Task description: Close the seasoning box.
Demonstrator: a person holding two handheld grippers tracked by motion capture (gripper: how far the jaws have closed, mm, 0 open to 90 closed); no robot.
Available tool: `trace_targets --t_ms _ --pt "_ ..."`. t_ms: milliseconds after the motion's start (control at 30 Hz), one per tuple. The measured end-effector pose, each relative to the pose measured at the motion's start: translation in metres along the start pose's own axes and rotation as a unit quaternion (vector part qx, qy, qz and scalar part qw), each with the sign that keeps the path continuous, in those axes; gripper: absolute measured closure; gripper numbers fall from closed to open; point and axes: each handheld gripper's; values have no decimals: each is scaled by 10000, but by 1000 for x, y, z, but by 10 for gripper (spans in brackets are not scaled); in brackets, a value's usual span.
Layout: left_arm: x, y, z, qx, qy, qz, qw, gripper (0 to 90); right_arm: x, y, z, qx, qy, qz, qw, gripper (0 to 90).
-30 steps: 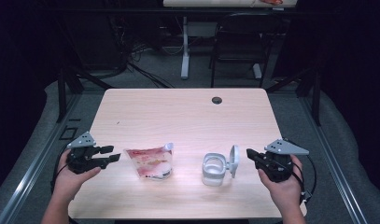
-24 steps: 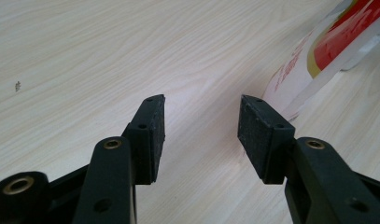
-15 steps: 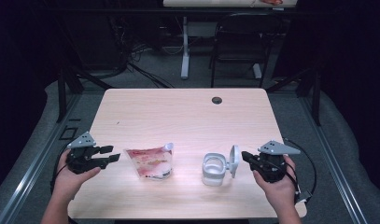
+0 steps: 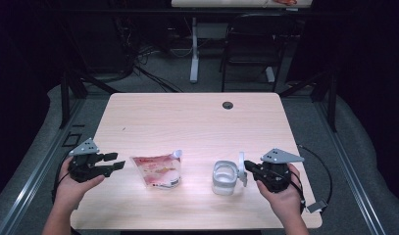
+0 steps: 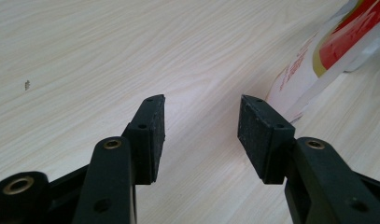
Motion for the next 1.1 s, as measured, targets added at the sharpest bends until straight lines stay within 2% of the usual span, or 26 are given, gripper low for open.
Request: trace_targets --t_ms 367,667,867,1033,1100 --pt "0 1 1 14 -2 -6 10000 518 14 20 6 235 -174 -186 9994 900" --pt "1 1 2 6 -8 -19 10000 518 18 23 6 174 -243 -304 9991 900" --pt "1 1 3 26 -25 -24 10000 518 11 18 4 39 -233 -155 9996 900" --pt "2 1 4 2 -64 -49 10000 518 2 12 6 -30 -120 31 9999 900" --pt "2 1 5 -9 -67 -58 10000 518 -4 10 9 -94 5 143 9999 900"
Point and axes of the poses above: each handheld gripper's, and its own axes: y roughly forward along the jaws, z roughly out of its underside, x roughly to its left, and after that the axes turned 12 degrees about y, right-handed
